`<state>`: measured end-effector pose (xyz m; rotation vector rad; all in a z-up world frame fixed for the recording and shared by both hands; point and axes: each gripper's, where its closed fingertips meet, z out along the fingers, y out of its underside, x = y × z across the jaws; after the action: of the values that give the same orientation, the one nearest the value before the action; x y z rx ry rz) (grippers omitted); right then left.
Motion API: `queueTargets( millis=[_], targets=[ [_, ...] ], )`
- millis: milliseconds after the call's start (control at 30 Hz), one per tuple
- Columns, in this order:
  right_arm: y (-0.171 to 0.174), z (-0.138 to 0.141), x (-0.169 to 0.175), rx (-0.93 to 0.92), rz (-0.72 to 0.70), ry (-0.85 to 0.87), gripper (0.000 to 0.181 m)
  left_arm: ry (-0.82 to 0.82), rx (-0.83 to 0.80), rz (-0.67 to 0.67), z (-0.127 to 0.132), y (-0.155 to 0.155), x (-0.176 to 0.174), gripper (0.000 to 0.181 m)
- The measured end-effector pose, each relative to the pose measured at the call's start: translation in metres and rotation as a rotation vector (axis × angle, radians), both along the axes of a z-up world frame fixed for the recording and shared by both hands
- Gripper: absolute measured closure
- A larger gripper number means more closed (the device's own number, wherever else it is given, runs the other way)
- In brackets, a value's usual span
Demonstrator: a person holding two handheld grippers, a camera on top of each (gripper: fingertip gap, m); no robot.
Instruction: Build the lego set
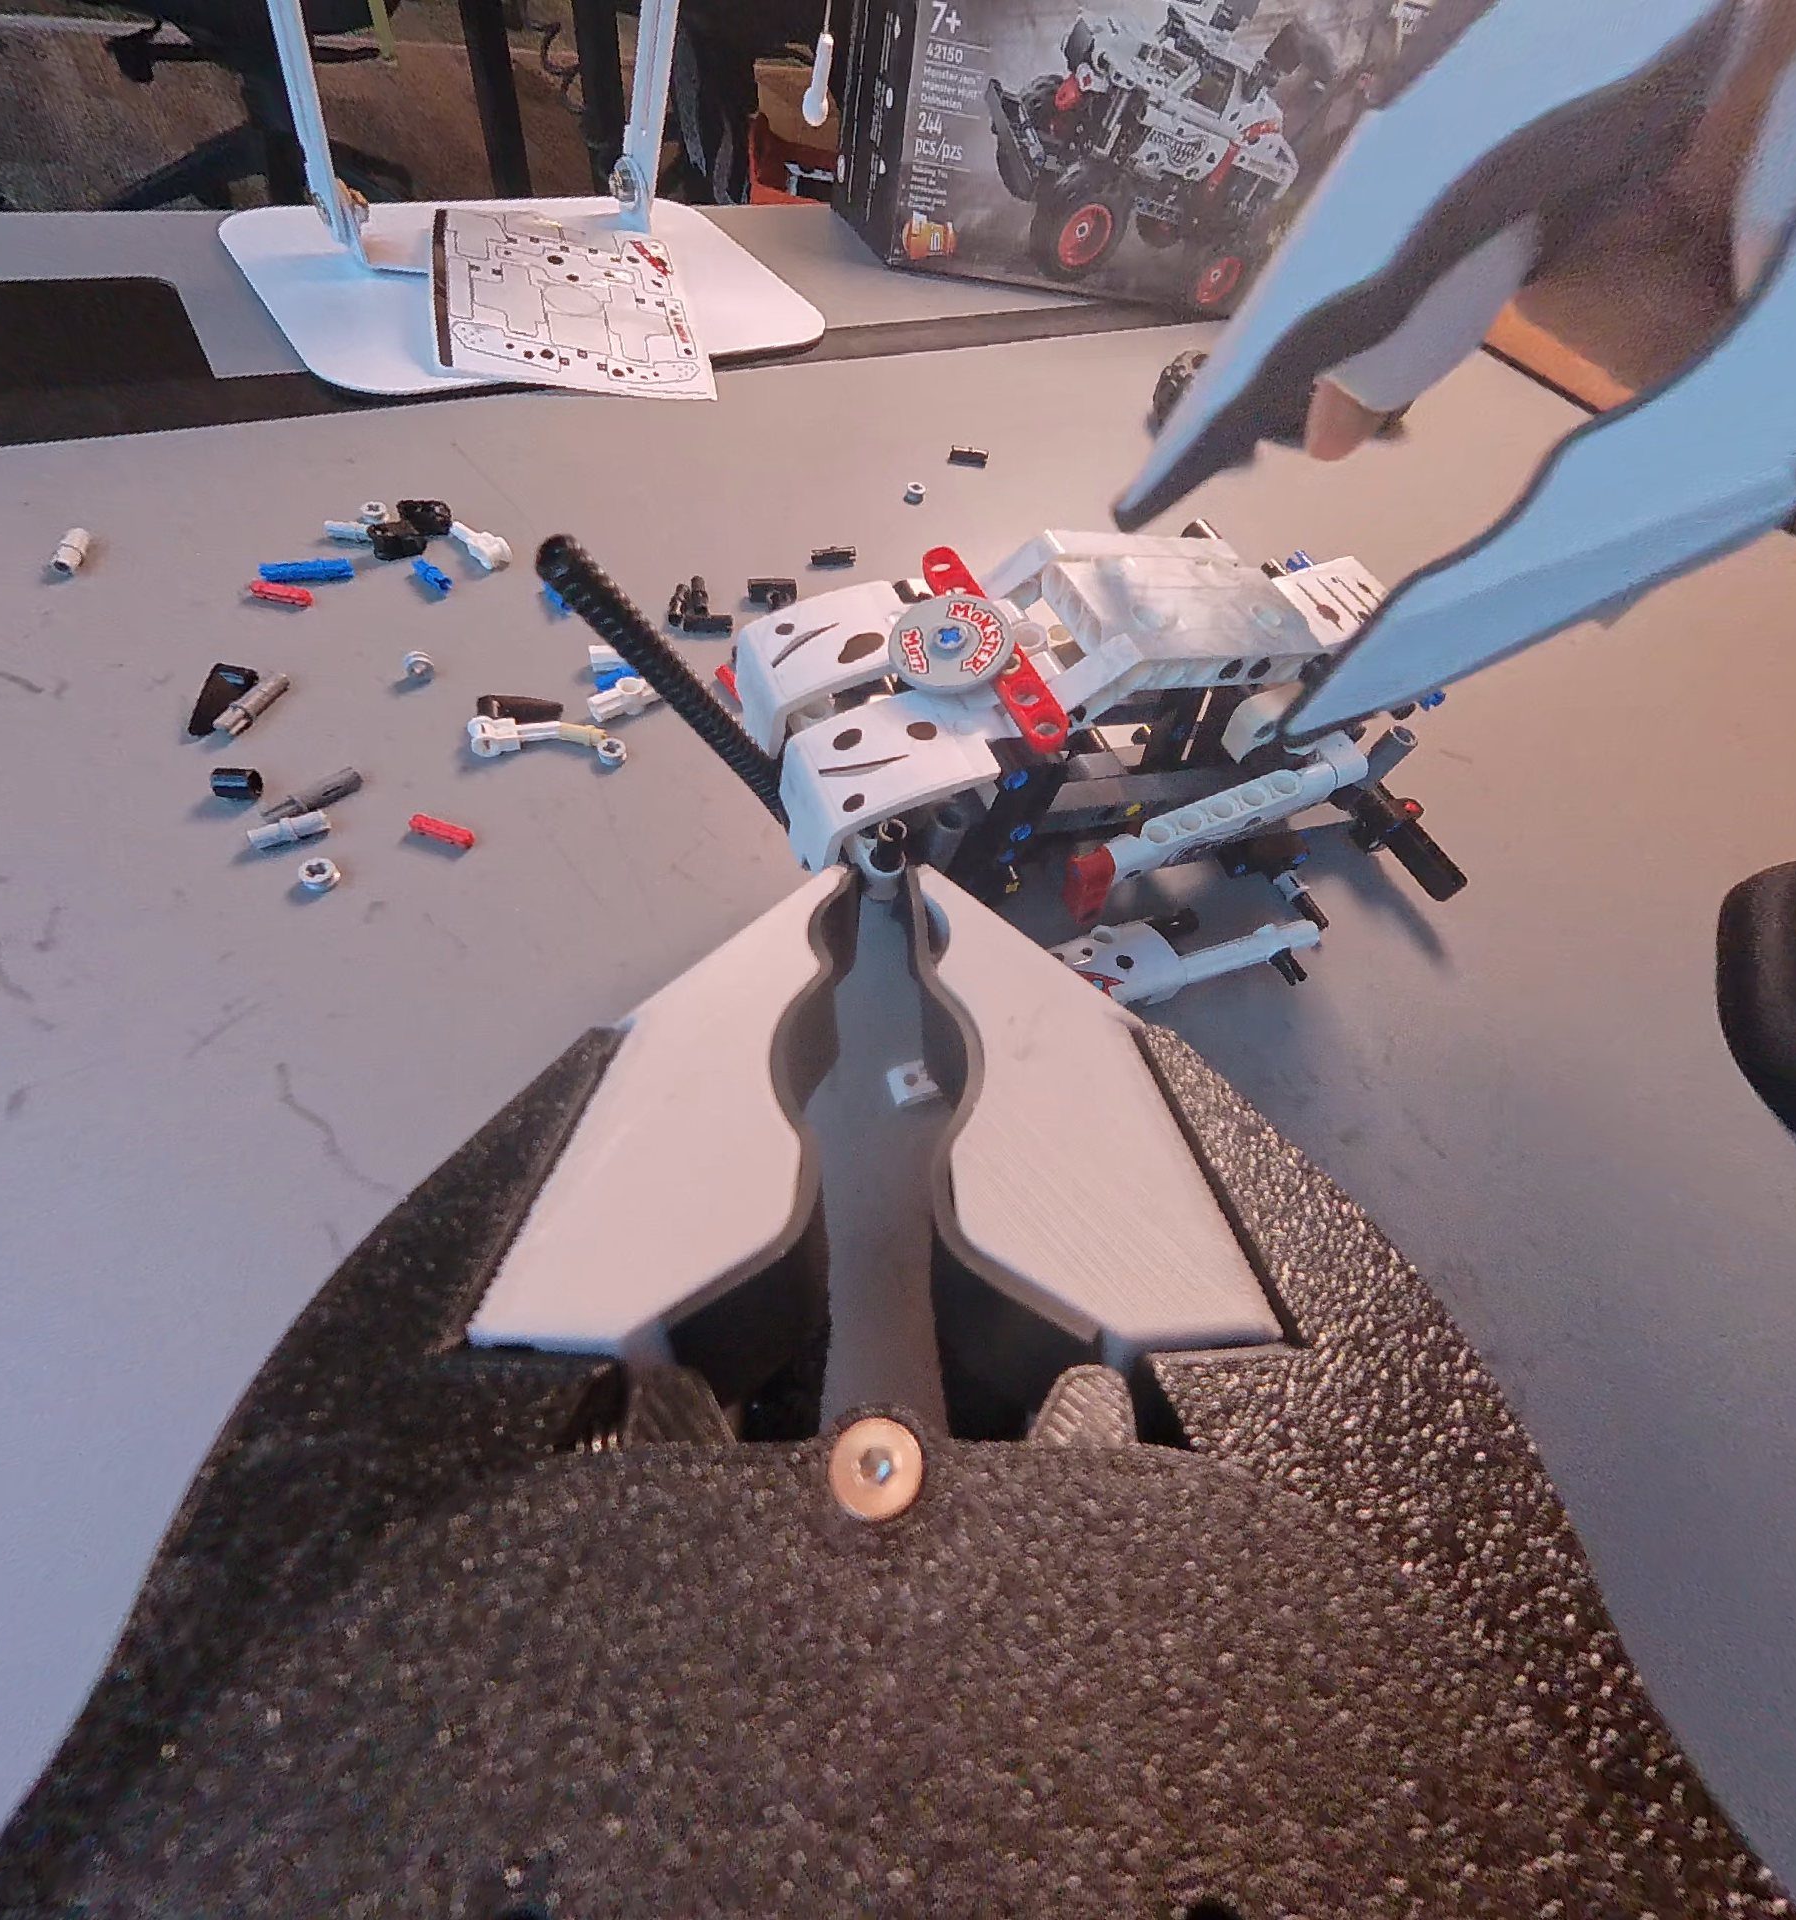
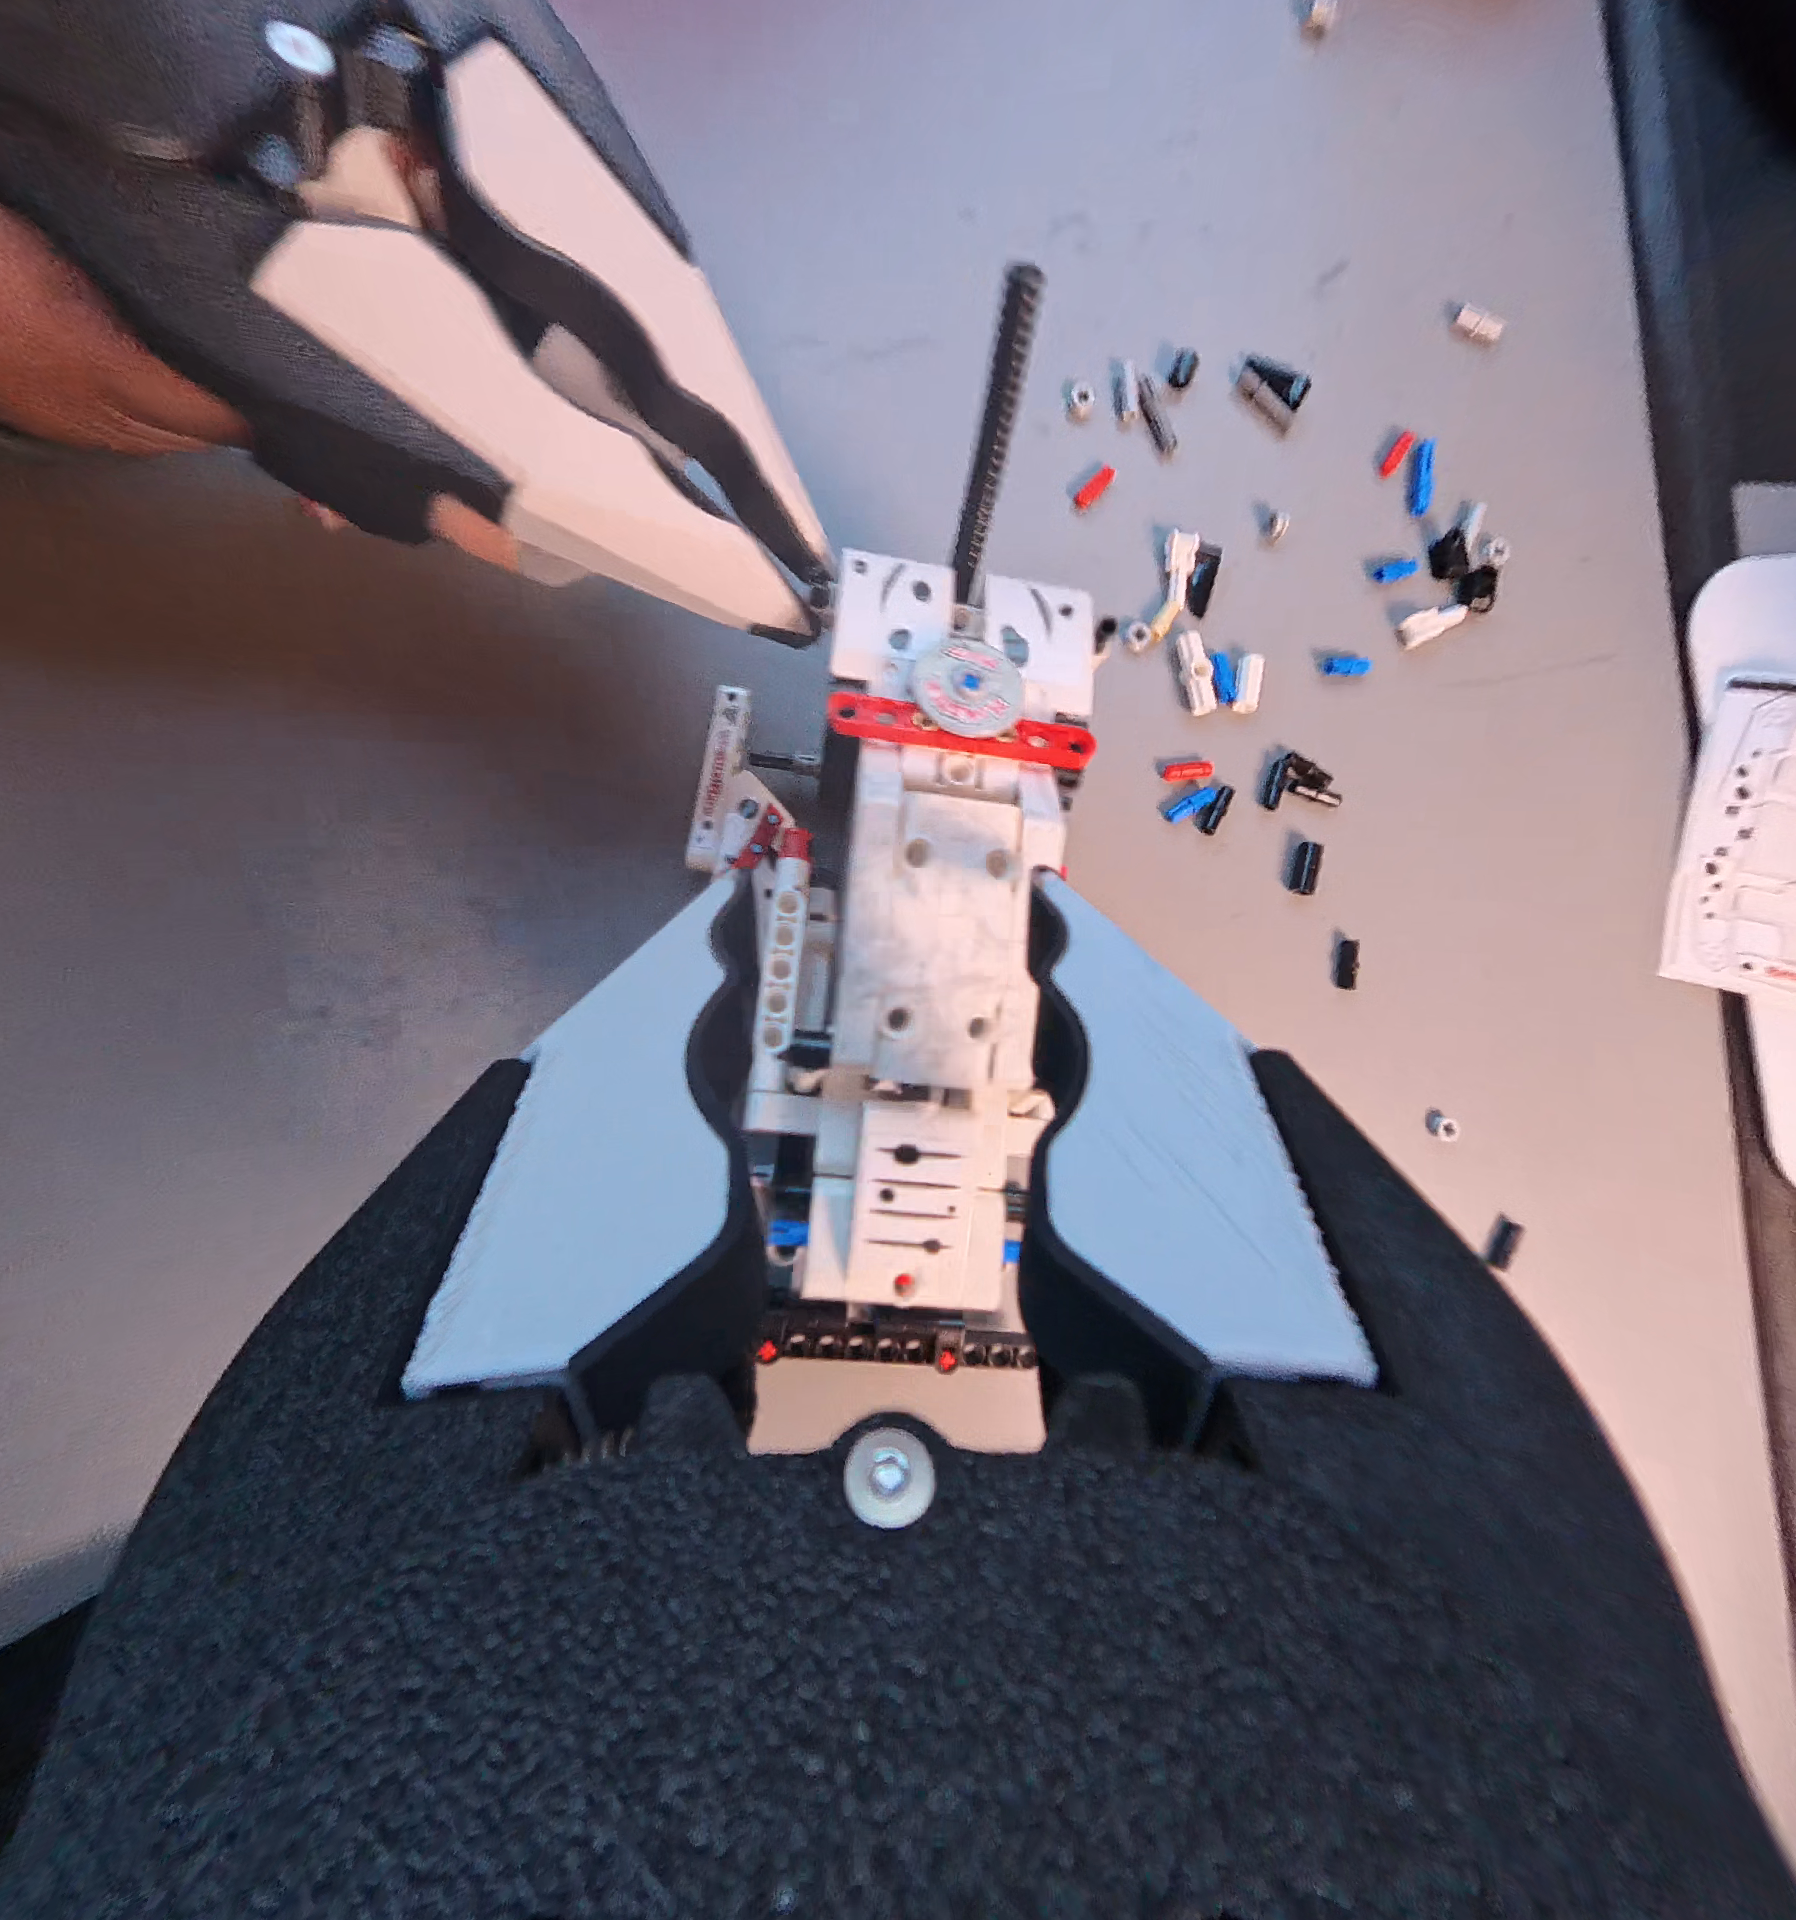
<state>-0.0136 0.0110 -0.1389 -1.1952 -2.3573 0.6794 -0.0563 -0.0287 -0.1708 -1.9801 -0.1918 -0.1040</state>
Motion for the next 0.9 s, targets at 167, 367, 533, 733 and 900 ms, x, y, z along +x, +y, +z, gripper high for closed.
queueTargets(
  millis=[167, 367, 533, 733, 900],
  targets=[
    [-0.043, -0.008, 0.035, 0.16, 0.092, 0.039, 0.147, -0.028, -0.001, -0.011, 0.0, -0.002, 0.002, 0.173],
    [-0.02, -0.07, 0.041, 0.331, -0.145, -0.059, 0.16, -0.08, -0.037, -0.038, 0.003, -0.015, 0.01, 0.157],
    [-0.015, -0.081, 0.042, 0.319, -0.248, -0.042, 0.161, -0.179, -0.024, -0.088, 0.015, -0.039, 0.016, 0.152],
    [-0.03, -0.079, 0.045, 0.236, -0.117, 0.001, 0.174, -0.228, -0.108, -0.205, 0.018, -0.063, 0.031, 0.145],
    [-0.063, -0.019, 0.055, 0.163, -0.028, 0.372, 0.175, -0.441, -0.072, -0.355, 0.021, -0.079, 0.057, 0.137]
  ],
)
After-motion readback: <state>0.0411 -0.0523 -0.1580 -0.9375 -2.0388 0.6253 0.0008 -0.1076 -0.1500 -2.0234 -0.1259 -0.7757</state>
